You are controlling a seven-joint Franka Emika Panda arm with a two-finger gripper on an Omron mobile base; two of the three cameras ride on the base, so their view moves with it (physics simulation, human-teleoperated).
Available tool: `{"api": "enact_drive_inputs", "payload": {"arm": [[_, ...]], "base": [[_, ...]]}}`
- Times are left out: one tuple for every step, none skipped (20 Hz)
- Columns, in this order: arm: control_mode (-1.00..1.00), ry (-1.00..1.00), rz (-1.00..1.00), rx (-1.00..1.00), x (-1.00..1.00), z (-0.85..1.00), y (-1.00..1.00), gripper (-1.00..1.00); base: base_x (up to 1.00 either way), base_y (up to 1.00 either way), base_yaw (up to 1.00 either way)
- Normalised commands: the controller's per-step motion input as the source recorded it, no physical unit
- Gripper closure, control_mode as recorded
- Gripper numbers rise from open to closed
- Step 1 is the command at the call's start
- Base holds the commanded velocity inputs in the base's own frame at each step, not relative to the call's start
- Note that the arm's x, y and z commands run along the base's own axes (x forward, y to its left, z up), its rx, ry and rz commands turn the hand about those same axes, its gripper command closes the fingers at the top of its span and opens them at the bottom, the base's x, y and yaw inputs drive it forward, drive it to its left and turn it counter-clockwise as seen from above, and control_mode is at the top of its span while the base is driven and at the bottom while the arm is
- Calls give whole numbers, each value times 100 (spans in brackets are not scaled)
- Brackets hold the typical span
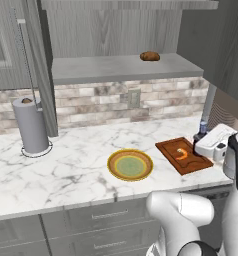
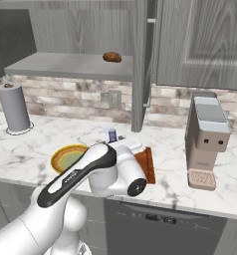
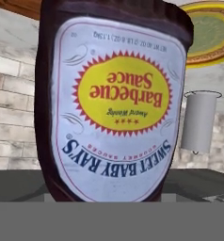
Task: Pick the shrimp from the plate and place it on the cutting board. Then pick the condiment bottle from the cabinet and place it next to the cutting board.
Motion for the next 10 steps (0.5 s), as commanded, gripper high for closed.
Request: {"api": "enact_drive_inputs", "payload": {"arm": [[-100,-8,8,1,-19,-12,0,100],[-100,-8,8,0,-22,-17,0,100],[-100,-9,8,0,-23,-19,0,100],[-100,-8,8,0,-23,-21,0,100],[-100,-8,8,0,-23,-21,0,100],[-100,-8,8,1,-22,-21,0,100],[-100,-8,8,1,-22,-21,0,100],[-100,-8,8,1,-21,-21,0,100],[-100,-9,8,1,-19,-21,0,100],[-100,-9,8,1,-17,-19,0,100]], "base": [[0,0,0],[0,0,0],[0,0,0],[0,0,0],[0,0,0],[0,0,0],[0,0,0],[0,0,0],[0,0,0],[0,0,0]]}}
